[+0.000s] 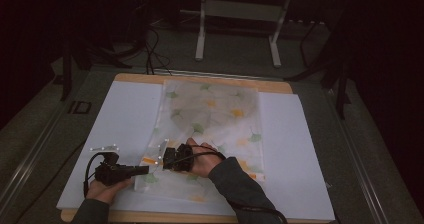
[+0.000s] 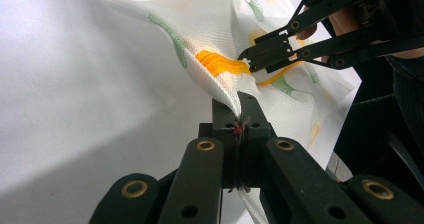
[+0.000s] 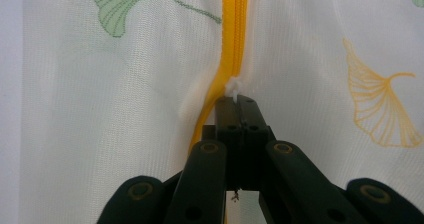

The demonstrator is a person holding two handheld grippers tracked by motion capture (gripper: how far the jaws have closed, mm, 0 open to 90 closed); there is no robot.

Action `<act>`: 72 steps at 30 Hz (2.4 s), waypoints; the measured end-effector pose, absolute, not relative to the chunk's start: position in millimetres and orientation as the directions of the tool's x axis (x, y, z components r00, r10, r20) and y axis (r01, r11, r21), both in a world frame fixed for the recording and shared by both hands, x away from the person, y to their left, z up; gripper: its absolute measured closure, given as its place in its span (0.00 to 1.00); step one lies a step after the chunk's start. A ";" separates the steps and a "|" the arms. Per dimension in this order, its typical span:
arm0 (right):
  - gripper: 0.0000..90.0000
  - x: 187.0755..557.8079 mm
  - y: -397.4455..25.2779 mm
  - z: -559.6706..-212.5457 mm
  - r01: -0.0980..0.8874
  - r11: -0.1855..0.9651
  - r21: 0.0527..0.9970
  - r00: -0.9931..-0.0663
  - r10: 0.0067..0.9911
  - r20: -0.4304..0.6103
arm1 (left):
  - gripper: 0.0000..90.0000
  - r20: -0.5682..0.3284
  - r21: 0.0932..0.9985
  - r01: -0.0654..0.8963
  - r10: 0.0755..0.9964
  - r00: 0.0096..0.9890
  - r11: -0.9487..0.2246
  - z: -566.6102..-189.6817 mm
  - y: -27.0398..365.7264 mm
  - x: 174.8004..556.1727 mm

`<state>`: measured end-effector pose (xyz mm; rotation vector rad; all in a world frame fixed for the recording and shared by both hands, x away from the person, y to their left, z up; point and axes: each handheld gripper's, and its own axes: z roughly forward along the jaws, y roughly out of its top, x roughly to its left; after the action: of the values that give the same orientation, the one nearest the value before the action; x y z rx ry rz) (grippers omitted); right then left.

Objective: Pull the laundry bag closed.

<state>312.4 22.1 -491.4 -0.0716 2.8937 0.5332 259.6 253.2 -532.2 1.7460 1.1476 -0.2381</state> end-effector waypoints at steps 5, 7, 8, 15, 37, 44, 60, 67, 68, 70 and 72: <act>1.00 312.7 19.5 -490.5 -0.083 0.934 0.348 -0.979 -0.011 -0.205 | 0.99 -0.616 0.621 0.781 0.581 0.532 -0.057 -531.9 254.2 259.7; 1.00 312.5 19.0 -490.0 -0.083 0.933 0.349 -0.979 -0.010 -0.206 | 0.99 -0.617 0.621 0.782 0.580 0.532 -0.056 -531.8 254.2 259.6; 1.00 312.2 18.7 -489.8 -0.082 0.934 0.348 -0.978 -0.009 -0.206 | 0.99 -0.617 0.622 0.781 0.582 0.529 -0.051 -531.7 255.3 259.3; 1.00 313.8 10.4 -491.2 -0.071 0.937 0.343 -0.978 0.001 -0.207 | 0.99 -0.621 0.622 0.782 0.580 0.527 -0.044 -531.7 257.2 259.6; 1.00 314.6 -5.5 -488.1 -0.064 0.935 0.348 -0.979 0.008 -0.201 | 0.99 -0.623 0.619 0.784 0.580 0.525 -0.045 -531.5 258.3 259.5; 1.00 315.4 -10.8 -487.9 -0.062 0.938 0.341 -0.979 0.009 -0.203 | 0.99 -0.618 0.622 0.782 0.583 0.527 -0.047 -531.3 258.6 259.4; 1.00 319.0 -24.9 -486.3 -0.047 0.943 0.330 -0.979 0.022 -0.203 | 0.99 -0.615 0.625 0.779 0.587 0.526 -0.043 -531.1 259.9 259.3; 1.00 320.6 -32.6 -485.5 -0.037 0.944 0.327 -0.978 0.033 -0.204 | 0.99 -0.615 0.625 0.779 0.587 0.526 -0.043 -530.9 259.9 259.1; 1.00 320.7 -33.6 -485.6 -0.035 0.945 0.325 -0.978 0.034 -0.204 | 0.99 -0.616 0.625 0.779 0.586 0.527 -0.044 -531.0 259.8 259.2; 1.00 320.6 -35.5 -486.2 -0.033 0.945 0.326 -0.979 0.036 -0.203 | 0.99 -0.615 0.625 0.779 0.587 0.526 -0.044 -531.1 259.9 259.3; 1.00 320.8 -37.5 -486.7 -0.032 0.948 0.318 -0.978 0.036 -0.203 | 0.99 -0.616 0.624 0.780 0.588 0.524 -0.040 -531.1 260.2 259.2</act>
<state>320.8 -37.5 -486.7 0.0029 2.8946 0.4775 259.2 260.2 -531.1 1.7280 1.1568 -0.2314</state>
